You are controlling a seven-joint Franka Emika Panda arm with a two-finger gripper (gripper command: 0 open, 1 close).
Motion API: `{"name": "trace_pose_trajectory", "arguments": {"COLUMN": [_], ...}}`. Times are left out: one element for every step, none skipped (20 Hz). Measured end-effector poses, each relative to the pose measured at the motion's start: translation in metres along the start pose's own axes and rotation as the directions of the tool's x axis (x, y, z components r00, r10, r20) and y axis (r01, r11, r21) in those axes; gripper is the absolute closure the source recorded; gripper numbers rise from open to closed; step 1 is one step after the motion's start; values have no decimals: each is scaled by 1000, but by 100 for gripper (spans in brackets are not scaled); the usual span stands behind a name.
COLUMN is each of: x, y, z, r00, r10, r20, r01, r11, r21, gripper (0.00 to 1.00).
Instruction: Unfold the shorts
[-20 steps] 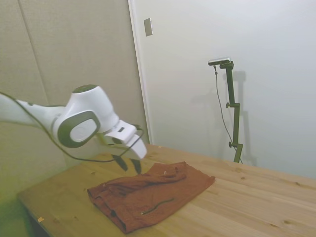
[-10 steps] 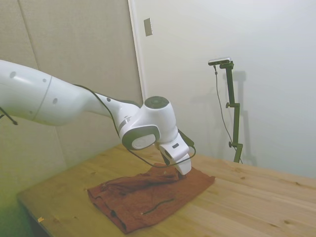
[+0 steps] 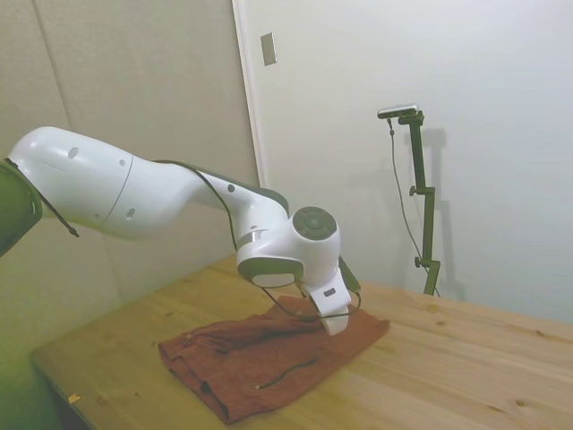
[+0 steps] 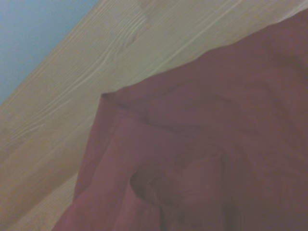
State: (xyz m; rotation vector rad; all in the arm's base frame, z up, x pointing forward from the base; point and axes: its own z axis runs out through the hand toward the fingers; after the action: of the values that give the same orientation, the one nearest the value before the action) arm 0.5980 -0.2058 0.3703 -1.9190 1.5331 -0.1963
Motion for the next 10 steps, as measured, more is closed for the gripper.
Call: {"name": "trace_pose_trajectory", "arguments": {"x": [5, 8, 8, 7, 6, 6, 6, 8, 10, 12], "y": [2, 3, 3, 3, 2, 1, 2, 2, 3, 4], "z": [0, 2, 5, 8, 12, 16, 21, 25, 30, 34], "r00": [1000, 999, 998, 997, 995, 993, 992, 990, 990, 990], "r10": [-10, -20, -29, -32, -33, -33, -32, -32, -30, -28], "r20": [19, 40, 59, 77, 94, 111, 126, 136, 139, 141], "r01": [9, 19, 26, 28, 29, 28, 27, 26, 25, 23], "r11": [1000, 999, 999, 999, 998, 999, 999, 999, 999, 999], "r21": [25, 37, 44, 46, 47, 47, 47, 45, 40, 35], "gripper": [0, 0, 0, 0, 0, 0, 0, 0, 0, 0]}}
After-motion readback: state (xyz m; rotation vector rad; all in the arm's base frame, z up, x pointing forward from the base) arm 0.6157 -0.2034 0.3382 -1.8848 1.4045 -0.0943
